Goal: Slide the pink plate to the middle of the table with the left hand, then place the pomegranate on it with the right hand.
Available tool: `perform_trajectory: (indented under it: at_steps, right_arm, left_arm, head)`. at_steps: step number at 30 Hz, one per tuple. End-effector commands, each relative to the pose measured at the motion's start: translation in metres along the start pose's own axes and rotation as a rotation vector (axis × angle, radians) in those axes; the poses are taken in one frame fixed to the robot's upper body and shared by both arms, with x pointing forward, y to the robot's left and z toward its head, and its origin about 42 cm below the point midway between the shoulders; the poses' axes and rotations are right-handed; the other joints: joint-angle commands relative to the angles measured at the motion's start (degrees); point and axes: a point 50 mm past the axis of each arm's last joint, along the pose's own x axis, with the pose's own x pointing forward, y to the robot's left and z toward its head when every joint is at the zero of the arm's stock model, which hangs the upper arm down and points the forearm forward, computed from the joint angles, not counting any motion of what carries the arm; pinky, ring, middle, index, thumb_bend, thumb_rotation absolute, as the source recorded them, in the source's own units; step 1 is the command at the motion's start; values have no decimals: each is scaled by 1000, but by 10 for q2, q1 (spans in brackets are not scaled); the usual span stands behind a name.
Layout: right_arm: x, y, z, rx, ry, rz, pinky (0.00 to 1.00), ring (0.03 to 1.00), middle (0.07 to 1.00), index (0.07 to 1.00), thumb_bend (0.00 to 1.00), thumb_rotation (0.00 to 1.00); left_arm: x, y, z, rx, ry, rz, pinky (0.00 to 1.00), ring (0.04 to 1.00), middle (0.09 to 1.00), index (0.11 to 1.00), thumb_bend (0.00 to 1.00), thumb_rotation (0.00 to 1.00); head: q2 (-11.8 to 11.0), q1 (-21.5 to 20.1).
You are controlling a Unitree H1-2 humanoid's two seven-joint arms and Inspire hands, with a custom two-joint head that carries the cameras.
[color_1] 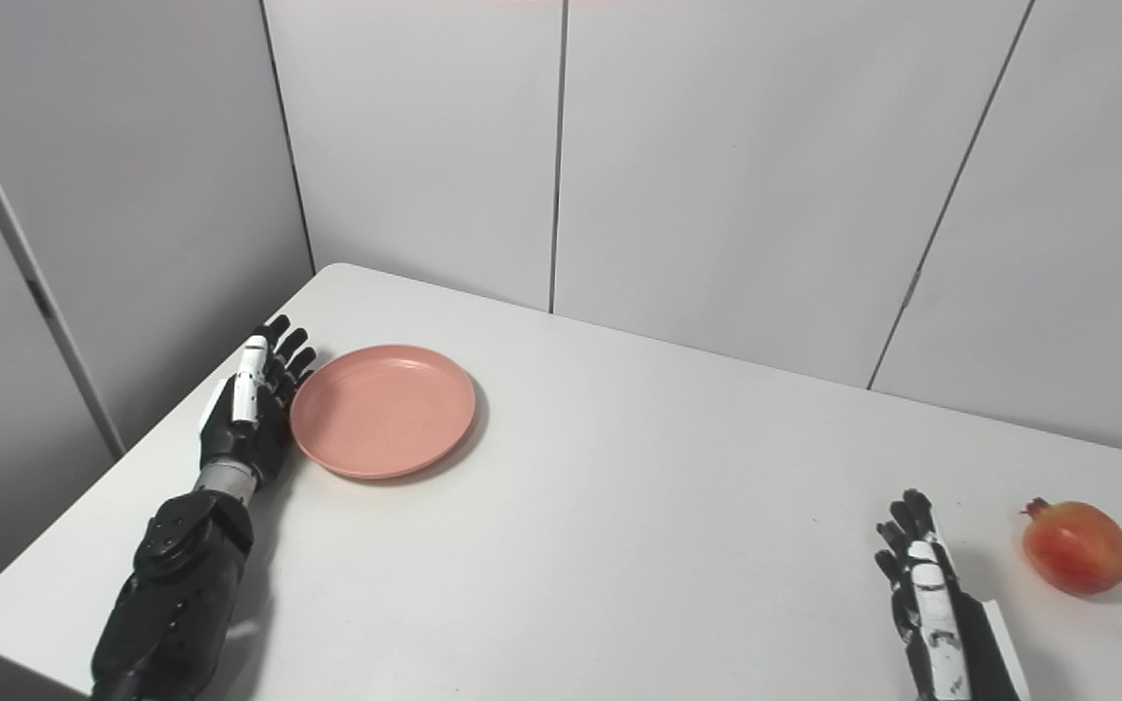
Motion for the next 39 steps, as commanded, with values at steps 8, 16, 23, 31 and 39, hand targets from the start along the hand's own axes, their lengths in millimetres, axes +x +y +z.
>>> perform_trajectory:
  at_steps: [8, 16, 23, 31, 39]
  right_arm:
    - [10, 2, 19, -4, -75, 14, 1000, 1000, 1000, 1000, 104, 1000]
    - [11, 4, 18, 3, -79, 12, 1000, 1000, 1000, 1000, 100, 1000]
    - [11, 6, 18, -7, -65, 6, 1000, 1000, 1000, 1000, 143, 1000]
    - [11, 6, 17, -9, -70, 7, 1000, 1000, 1000, 1000, 152, 1000]
    - [10, 6, 17, -20, -74, 13, 1000, 1000, 1000, 1000, 171, 1000]
  left_arm:
    - [6, -22, 9, 19, -19, -68, 948, 937, 937, 922, 384, 1000]
    - [3, -43, 5, 22, 27, -96, 911, 916, 922, 917, 361, 1000]
    - [-1, -68, 2, 32, 61, -177, 932, 933, 938, 930, 367, 1000]
    - [0, -105, -6, 37, 98, -243, 935, 928, 931, 927, 365, 1000]
    - [-1, -137, -16, 23, 122, -306, 931, 925, 928, 926, 351, 1000]
  head:
    - [3, -7]
    - [9, -20]
    - [15, -29]
    - [21, -35]
    - [26, -43]
